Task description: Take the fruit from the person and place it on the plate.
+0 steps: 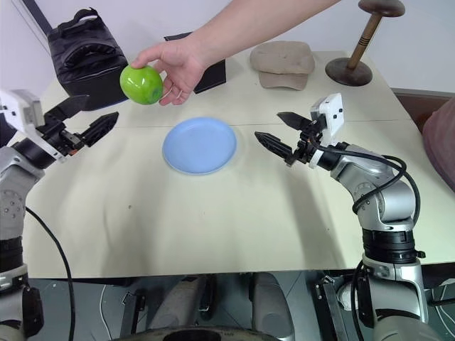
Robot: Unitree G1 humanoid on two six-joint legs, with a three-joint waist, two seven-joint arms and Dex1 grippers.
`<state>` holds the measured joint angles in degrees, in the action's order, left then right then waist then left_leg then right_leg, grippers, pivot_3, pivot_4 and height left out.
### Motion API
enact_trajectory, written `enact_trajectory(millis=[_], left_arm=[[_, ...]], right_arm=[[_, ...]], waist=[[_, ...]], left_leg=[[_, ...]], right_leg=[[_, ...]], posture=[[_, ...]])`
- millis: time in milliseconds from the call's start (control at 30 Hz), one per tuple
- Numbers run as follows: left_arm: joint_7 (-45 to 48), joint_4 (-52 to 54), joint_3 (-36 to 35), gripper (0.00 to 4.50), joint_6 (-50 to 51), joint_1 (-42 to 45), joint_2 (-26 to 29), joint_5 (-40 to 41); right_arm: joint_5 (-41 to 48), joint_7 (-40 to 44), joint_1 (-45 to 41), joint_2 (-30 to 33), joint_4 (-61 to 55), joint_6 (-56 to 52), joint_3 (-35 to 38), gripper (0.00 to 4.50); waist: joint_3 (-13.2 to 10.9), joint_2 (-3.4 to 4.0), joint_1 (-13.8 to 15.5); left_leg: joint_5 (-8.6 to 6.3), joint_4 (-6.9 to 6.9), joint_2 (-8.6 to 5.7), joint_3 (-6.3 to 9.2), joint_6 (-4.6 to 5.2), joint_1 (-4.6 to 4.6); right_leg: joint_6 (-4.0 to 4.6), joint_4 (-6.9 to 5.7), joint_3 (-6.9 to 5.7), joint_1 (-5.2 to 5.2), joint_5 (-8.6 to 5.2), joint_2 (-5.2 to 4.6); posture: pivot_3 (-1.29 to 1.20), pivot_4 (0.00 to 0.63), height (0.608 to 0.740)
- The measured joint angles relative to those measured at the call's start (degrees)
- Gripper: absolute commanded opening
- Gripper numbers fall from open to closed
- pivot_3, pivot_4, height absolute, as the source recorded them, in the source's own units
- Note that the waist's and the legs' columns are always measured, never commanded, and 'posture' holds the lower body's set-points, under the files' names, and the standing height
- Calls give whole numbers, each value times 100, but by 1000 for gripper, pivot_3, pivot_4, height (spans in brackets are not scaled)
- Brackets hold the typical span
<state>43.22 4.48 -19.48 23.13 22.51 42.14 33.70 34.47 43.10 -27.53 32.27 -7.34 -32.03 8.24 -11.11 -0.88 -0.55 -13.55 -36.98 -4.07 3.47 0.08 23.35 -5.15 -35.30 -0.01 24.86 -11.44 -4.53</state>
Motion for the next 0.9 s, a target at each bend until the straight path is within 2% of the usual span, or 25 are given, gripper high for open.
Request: enact_trajectory(millis=[200, 600, 700, 733, 900], left_arm=[[364, -699, 492, 4500, -266, 842, 88, -419], [400, -2102, 1132, 4500, -970, 1782, -545, -1237], [395, -2283, 1164, 3671, -1102, 1888, -660, -1330], [394, -2326, 1164, 3227, -1140, 1888, -695, -1333], [384, -2388, 1164, 3140, -1242, 1888, -738, -1382]], right_arm=[[-105, -77, -31, -186, 71, 110, -22, 4467], [-125, -316, 171, -239, -34, 159, 1, 4467], [-126, -386, 200, -264, -44, 175, 8, 4500], [-126, -406, 212, -267, -44, 192, 12, 4500], [-156, -457, 238, -279, -45, 248, 17, 4500]], waist=[[0, 0, -4], [0, 0, -7], [0, 0, -9], [0, -1, -7], [0, 0, -6]], left_leg=[[0, 0, -1, 0, 0, 0], [0, -1, -1, 0, 0, 1], [0, -1, -2, 0, 0, 1], [0, -1, -2, 0, 0, 1], [0, -2, -2, 0, 0, 1]], right_leg=[[-2, -1, -2, 1, 1, 3], [-4, -2, -1, 2, 2, 4], [-5, -2, -1, 1, 3, 3], [-5, -2, -1, 2, 3, 3], [-6, -2, -1, 1, 3, 2]], posture=[[0, 150, 740], [0, 150, 740], [0, 150, 740], [0, 150, 740], [0, 150, 740]])
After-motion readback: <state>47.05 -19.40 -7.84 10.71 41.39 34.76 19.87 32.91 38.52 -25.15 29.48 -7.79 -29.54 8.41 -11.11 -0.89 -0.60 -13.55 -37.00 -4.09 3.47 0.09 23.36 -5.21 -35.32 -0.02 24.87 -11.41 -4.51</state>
